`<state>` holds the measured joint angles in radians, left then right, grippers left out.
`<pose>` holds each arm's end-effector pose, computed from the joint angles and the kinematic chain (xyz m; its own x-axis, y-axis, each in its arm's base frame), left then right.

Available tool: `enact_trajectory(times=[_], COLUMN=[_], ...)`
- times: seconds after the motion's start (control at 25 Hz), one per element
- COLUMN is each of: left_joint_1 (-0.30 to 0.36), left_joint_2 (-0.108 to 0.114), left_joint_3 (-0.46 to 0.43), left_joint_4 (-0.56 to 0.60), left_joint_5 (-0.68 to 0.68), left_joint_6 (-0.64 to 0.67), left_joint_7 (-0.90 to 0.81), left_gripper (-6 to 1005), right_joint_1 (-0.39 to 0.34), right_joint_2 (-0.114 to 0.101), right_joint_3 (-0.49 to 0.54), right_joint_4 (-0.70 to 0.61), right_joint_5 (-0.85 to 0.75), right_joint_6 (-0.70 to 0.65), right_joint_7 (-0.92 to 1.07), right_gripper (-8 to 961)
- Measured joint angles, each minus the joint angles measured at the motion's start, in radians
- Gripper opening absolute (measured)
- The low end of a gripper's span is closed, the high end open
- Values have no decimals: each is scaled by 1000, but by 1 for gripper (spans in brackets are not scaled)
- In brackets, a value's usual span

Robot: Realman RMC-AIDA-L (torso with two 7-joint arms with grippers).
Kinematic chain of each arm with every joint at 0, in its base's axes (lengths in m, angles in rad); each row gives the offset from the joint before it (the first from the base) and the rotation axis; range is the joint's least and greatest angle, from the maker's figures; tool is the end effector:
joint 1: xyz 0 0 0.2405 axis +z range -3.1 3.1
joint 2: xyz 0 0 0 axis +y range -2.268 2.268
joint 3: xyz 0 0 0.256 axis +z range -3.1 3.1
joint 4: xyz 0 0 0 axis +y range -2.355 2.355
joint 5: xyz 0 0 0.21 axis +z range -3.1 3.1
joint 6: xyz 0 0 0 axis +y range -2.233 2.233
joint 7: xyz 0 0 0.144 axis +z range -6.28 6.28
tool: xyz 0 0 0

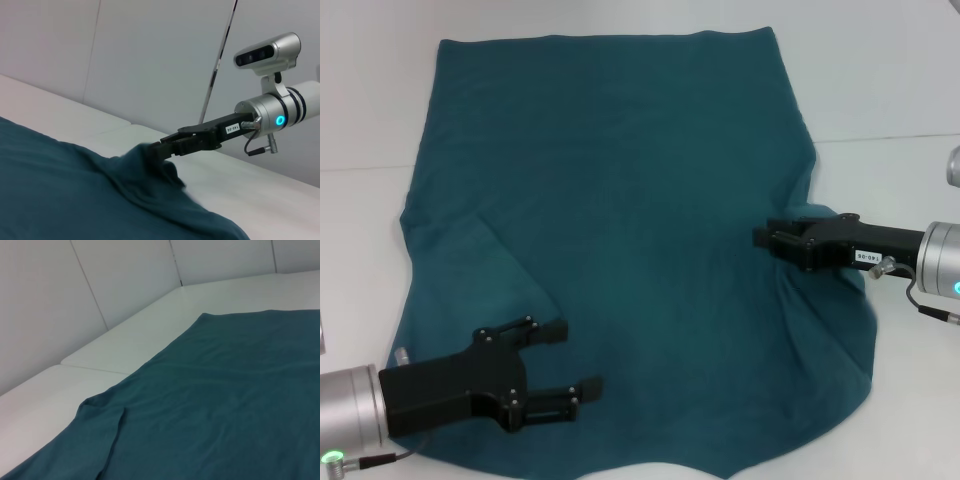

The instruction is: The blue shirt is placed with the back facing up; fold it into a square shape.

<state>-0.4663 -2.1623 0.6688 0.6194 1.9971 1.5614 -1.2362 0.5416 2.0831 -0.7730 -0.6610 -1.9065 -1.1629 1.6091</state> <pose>-0.2646 0.2999 -0.0366 0.7712 0.3104 0.5558 0.4445 -0.8876 -0.1210 0.2783 0.3773 0.0035 0.6684 -0.4886 -0.5608 -0.7159 -0.6272 -0.3068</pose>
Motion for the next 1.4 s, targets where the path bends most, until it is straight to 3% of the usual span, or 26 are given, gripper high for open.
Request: enact_trajectory(times=[0.28,0.4,0.52,0.72,1.04,1.4], left_joint_1=[0,0,-1,-1,-3,-3], left_joint_2=[1,1,1,1,1,1], left_joint_3=[0,0,0,0,4,4], left_joint_4=[2,3,3,5,5,4], left_joint_5=[0,0,0,0,0,0], left_joint_6=[0,0,0,2,2,5], left_joint_7=[0,-1,-2,-2,-15,-17], left_gripper=[905,906,907,906,906,907], right_joint_1=[-4,-8,-13,-26,-49,-54], right_joint_2=[1,-6,-20,-61,-103,-108], right_joint_3=[13,24,40,48,52,53], right_joint_4=[-12,-15,-23,-35,-113,-208], right_joint_5=[16,17,16,0,-131,-350], right_joint_6=[-3,16,35,39,33,-19], right_joint_7=[17,52,109,184,369,552], right_gripper=[302,431,559,664,661,660])
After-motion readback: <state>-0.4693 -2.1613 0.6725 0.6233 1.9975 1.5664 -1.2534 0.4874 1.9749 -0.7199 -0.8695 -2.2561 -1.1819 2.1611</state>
